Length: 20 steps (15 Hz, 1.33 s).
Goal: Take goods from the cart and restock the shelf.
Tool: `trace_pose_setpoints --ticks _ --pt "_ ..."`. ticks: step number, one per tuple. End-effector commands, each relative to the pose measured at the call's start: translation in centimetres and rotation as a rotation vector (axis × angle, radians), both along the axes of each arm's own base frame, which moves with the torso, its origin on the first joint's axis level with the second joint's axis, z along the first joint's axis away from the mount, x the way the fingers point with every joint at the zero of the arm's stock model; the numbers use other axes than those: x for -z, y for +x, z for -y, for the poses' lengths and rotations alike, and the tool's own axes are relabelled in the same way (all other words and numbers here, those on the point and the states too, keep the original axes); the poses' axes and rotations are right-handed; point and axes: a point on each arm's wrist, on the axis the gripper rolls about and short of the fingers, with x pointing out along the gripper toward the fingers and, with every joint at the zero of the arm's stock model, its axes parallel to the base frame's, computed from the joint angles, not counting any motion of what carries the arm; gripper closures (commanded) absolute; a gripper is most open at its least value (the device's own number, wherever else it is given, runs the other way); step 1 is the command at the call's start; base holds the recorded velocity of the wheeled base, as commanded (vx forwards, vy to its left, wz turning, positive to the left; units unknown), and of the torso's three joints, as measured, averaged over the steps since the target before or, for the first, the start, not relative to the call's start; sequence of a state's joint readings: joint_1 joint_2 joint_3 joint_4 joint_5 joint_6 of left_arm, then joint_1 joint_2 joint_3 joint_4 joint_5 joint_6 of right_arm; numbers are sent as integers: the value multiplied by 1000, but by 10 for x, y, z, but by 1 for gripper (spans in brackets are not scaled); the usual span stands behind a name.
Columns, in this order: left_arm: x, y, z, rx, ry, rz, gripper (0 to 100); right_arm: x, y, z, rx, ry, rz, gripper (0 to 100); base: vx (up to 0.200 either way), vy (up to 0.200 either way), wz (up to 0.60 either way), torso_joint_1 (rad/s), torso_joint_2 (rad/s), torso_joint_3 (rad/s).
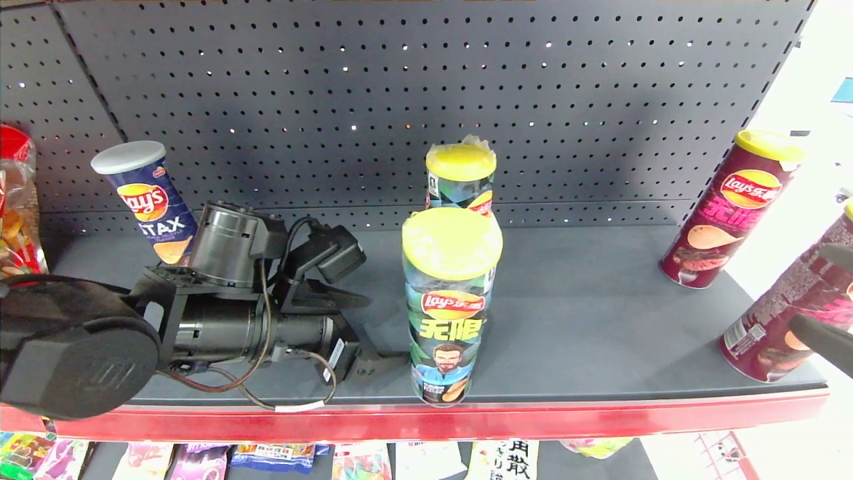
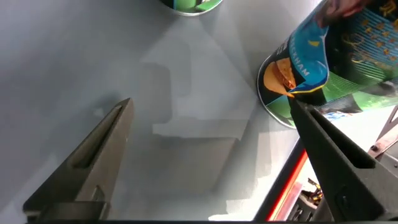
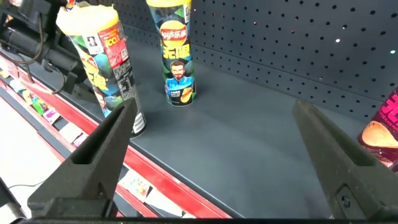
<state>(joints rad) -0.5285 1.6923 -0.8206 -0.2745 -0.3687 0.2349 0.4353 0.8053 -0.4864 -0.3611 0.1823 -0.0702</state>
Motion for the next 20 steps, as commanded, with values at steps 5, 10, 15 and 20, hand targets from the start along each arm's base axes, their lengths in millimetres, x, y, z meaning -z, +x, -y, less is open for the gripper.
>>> trace_pose_setpoints --ticks 5,10,15,20 --pt "-1 1 1 -4 -4 2 0 0 1 0 -2 -2 -3 0 0 0 0 0 0 0" --pt "-36 -31 -55 -169 -58 111 0 6 1 6 82 -6 -11 0 0 0 0 0 0 0" --pt "-66 -133 -118 -457 -99 342 0 6 -27 29 307 9 51 0 0 0 0 0 0 0" --pt "-46 -240 -153 -760 -71 490 0 22 -66 35 478 1 5 0 0 0 0 0 0 0"
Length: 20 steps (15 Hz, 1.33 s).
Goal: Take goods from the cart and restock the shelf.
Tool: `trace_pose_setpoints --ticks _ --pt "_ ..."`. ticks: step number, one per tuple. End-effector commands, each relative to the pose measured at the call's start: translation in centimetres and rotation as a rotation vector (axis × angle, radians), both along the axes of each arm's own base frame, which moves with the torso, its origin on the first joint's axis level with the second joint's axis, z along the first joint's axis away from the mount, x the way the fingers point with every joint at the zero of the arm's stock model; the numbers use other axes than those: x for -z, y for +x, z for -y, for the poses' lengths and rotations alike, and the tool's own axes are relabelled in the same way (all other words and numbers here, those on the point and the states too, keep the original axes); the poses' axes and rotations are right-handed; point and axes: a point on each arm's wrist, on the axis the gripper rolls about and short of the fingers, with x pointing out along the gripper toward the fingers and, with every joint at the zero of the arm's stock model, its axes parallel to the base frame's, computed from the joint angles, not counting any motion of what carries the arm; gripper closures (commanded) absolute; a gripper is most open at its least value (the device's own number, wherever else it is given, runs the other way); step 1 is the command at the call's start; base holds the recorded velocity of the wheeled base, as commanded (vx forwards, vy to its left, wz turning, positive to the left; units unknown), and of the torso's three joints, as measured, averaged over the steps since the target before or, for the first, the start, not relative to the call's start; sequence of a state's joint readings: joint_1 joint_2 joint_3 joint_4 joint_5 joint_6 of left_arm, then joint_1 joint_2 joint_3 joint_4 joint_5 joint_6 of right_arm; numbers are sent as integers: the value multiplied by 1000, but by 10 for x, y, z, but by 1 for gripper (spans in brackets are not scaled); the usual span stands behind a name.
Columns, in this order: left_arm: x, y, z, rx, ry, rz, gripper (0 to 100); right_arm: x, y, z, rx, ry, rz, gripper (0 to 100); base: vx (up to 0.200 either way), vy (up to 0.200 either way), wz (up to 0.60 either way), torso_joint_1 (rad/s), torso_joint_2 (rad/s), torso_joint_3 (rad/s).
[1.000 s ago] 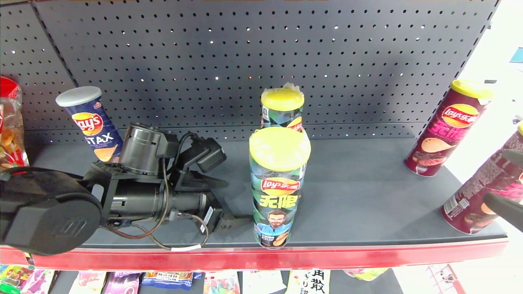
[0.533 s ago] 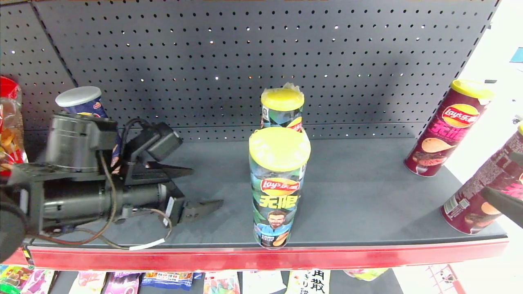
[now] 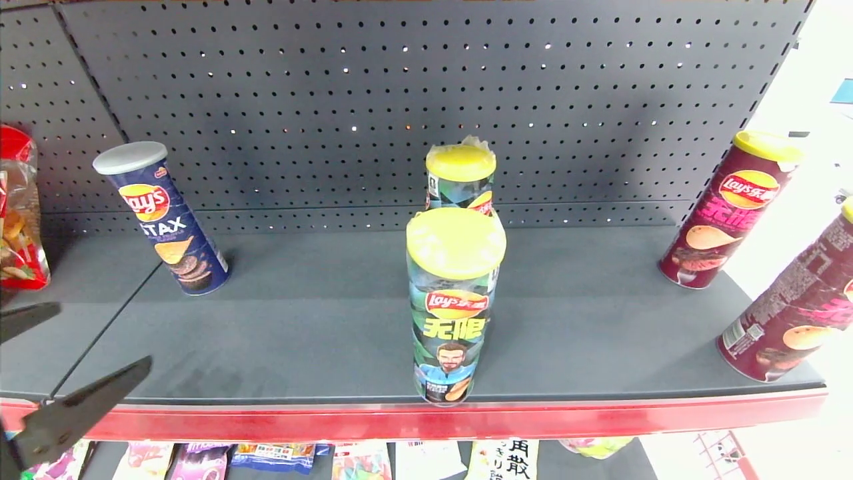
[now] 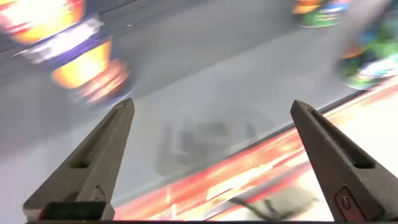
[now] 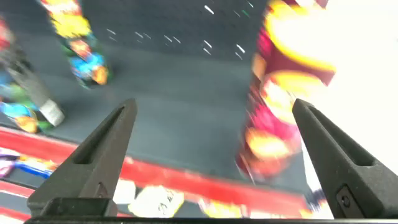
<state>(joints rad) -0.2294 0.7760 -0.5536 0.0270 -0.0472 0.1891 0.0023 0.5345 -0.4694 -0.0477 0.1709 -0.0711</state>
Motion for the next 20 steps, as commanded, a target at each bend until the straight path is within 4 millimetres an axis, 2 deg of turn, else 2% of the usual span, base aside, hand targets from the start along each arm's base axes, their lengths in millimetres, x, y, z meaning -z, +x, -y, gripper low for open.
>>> trace_pose_setpoints --ticks 1,3,5,8,19,20 --pt "20 -69 -18 -151 -16 154 0 0 -14 1 54 -4 52 0 0 0 0 0 0 0" --pt "20 -70 -19 -157 38 169 0 0 0 4 161 -7 -13 0 0 0 0 0 0 0" --pt "19 -71 -19 -155 60 184 0 5 6 7 236 -4 -50 0 0 0 0 0 0 0" --pt "19 -76 -19 -158 58 207 0 6 5 6 230 -27 -48 0 0 0 0 0 0 0" --pt "24 -80 -20 -180 60 211 0 13 -5 4 228 -69 -20 0 -200 0 0 2 -1 2" --pt "24 -80 -20 -180 60 211 0 13 -5 4 228 -69 -20 0 0 0 0 0 0 0"
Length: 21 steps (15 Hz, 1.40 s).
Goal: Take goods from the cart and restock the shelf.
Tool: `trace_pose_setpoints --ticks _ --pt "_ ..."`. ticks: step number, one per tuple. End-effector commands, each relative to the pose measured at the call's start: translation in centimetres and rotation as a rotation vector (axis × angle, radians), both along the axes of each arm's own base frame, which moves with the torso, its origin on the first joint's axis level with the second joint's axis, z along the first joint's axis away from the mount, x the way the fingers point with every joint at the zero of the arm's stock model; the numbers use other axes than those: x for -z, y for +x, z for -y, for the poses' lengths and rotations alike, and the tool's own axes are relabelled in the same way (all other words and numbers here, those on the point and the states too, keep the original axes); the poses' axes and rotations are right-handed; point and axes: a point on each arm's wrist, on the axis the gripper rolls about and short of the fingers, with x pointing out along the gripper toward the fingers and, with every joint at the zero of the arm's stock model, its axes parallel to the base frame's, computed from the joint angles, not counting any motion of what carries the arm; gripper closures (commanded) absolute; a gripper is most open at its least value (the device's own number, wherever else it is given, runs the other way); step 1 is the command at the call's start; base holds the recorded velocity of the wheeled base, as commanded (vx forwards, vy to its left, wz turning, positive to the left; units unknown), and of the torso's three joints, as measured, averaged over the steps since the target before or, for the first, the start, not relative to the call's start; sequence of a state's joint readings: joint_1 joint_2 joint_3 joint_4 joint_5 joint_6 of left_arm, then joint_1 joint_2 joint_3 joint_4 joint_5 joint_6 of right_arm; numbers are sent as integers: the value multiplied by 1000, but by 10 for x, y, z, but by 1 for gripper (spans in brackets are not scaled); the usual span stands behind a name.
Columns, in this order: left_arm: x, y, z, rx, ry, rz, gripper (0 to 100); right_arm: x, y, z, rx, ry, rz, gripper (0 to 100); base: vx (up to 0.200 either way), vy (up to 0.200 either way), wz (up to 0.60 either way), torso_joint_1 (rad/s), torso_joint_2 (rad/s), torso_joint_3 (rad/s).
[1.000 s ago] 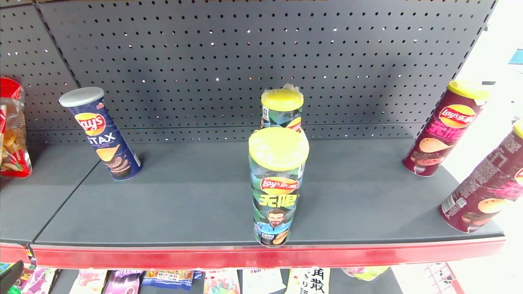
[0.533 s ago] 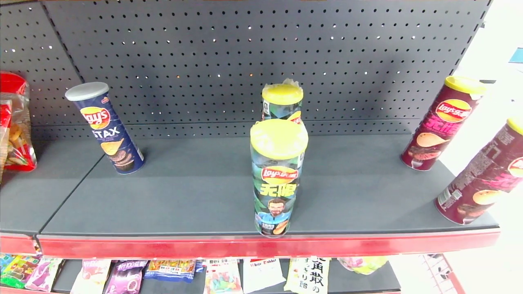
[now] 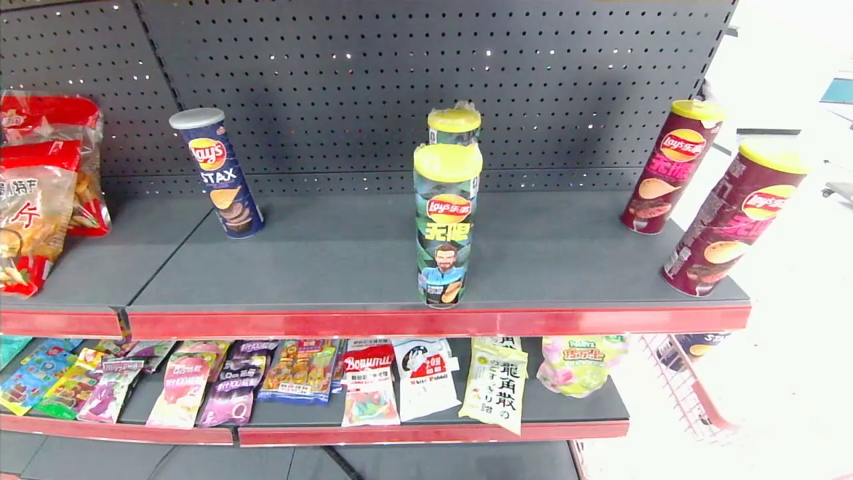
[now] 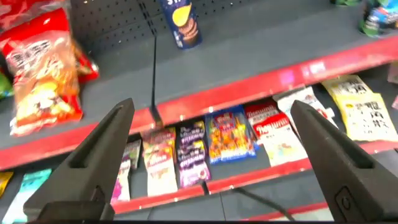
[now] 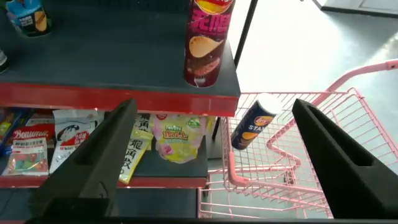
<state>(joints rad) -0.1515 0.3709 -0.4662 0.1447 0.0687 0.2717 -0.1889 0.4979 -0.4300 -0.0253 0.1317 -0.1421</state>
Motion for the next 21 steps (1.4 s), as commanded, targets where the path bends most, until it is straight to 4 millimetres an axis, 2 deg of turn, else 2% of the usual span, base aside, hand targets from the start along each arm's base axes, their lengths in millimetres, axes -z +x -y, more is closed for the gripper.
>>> trace_pose_setpoints --ticks 1,3,10,21 --pt "0 1 0 0 0 -3 0 0 0 0 0 1 1 0 0 0 0 0 0 0" --pt "1 -1 0 -1 9 1 0 7 -5 -1 -1 -12 3 0 0 0 0 0 0 0" --pt "12 2 0 0 34 -29 0 14 -6 -1 -3 -23 -9 0 0 -200 0 9 4 0" --pt "14 8 1 1 40 -69 0 27 -4 -1 -4 -14 -53 0 0 -200 0 4 2 5"
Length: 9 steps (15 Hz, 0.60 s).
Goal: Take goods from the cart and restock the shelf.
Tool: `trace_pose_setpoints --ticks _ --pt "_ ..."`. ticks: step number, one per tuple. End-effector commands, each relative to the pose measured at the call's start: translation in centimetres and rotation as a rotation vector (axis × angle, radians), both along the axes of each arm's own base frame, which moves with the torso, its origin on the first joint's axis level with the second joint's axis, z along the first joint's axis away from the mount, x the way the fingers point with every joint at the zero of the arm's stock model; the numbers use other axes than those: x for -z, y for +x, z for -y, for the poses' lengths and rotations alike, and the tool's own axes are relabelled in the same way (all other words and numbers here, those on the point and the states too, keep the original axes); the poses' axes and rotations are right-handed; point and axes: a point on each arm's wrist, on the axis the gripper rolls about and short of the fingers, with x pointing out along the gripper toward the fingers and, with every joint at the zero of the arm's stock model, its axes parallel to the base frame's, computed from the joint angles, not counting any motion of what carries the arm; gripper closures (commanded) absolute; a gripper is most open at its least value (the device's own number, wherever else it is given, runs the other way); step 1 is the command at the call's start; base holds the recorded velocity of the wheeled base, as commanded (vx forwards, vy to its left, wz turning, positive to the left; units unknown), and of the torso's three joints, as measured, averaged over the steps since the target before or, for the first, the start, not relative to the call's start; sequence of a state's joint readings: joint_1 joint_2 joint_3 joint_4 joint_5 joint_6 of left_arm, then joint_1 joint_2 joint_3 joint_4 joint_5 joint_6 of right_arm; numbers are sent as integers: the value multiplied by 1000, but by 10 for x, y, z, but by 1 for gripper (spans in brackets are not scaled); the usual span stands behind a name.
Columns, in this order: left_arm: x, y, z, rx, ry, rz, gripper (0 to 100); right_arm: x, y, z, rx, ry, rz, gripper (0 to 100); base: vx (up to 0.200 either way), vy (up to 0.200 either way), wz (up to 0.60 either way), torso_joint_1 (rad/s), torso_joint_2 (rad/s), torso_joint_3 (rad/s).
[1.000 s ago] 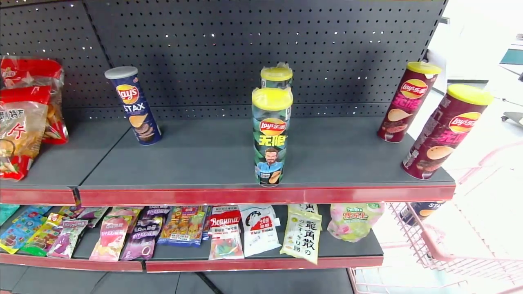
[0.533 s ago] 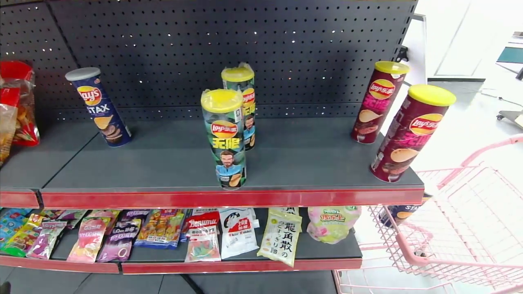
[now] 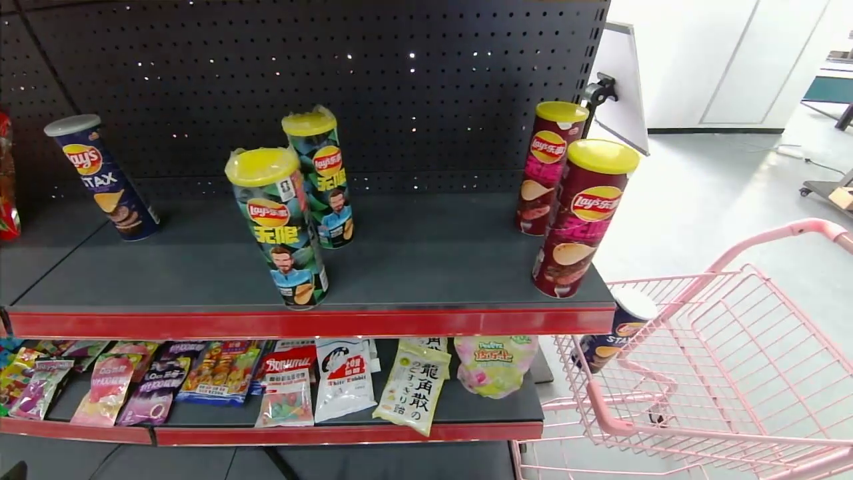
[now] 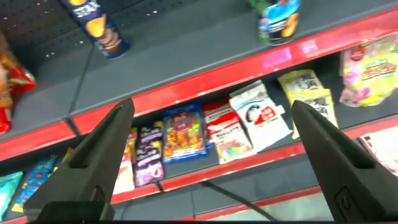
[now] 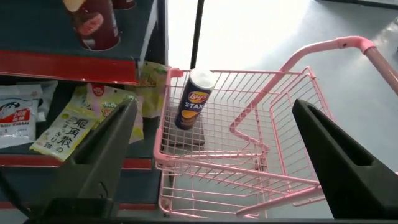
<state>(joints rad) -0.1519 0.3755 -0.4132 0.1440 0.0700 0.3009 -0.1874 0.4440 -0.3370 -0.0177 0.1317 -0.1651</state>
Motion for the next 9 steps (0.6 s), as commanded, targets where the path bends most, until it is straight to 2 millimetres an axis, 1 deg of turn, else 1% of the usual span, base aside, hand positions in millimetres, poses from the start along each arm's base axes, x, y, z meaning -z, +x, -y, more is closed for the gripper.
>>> trace_pose_setpoints --ticks 1,2,5,9 --pt "0 3 1 -1 3 -19 0 1 1 0 -1 1 -6 0 0 -200 0 2 -2 2" --pt "0 4 1 -2 5 -24 0 1 1 0 -1 1 -9 0 0 -200 0 2 -7 -7" --pt "2 5 1 3 6 -33 0 5 1 0 -1 2 -19 0 0 0 0 0 0 0" --pt "4 5 1 4 8 -36 0 5 1 0 2 3 -21 0 0 0 -600 -1 4 4"
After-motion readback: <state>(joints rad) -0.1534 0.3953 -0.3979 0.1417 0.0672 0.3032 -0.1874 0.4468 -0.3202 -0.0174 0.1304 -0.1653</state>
